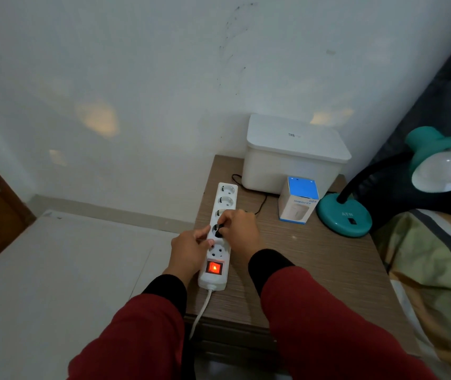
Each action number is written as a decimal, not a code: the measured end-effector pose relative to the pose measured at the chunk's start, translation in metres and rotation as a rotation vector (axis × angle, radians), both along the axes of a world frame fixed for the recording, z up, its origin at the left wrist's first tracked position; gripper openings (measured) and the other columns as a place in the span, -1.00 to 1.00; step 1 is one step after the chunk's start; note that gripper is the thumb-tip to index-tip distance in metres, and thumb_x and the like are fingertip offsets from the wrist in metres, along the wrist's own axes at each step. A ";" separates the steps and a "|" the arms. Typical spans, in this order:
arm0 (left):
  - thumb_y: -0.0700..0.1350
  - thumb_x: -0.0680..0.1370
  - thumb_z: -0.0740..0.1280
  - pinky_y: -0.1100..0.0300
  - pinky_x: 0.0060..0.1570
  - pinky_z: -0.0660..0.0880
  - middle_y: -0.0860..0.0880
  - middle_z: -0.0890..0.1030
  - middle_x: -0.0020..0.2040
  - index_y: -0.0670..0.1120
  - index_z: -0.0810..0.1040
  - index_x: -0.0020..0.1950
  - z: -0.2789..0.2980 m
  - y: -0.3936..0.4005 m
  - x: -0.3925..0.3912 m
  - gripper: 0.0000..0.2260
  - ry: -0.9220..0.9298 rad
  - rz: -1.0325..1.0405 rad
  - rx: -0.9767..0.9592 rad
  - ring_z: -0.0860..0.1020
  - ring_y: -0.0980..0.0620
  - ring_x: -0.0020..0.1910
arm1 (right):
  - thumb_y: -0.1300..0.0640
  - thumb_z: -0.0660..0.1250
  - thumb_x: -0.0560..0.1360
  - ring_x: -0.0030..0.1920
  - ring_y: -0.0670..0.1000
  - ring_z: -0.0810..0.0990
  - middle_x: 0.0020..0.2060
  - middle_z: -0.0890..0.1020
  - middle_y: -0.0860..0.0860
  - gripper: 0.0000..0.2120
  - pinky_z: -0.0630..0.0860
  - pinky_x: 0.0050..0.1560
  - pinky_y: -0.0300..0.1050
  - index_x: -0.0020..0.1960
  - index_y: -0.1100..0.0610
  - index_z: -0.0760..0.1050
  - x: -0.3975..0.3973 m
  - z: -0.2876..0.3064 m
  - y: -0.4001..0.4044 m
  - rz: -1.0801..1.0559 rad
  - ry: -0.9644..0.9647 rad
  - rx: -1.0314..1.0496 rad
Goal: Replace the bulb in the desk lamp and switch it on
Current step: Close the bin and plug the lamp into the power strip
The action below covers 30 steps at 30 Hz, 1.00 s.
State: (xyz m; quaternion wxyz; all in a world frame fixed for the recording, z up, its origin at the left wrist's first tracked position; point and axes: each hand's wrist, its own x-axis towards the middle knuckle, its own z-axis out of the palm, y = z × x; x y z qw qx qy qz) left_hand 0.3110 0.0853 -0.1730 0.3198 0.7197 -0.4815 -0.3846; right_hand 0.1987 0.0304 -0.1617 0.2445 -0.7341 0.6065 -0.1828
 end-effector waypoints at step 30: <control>-0.22 0.54 0.16 0.11 0.10 0.48 -0.21 0.48 0.25 -0.24 0.49 0.20 0.112 -0.068 -0.105 -0.73 -0.831 -0.314 0.068 0.51 -0.13 0.20 | 0.08 0.30 0.53 0.18 0.15 0.54 0.22 0.52 0.14 -0.65 0.43 -0.03 -0.10 0.24 0.24 0.45 -0.142 0.112 -0.015 0.042 0.615 0.169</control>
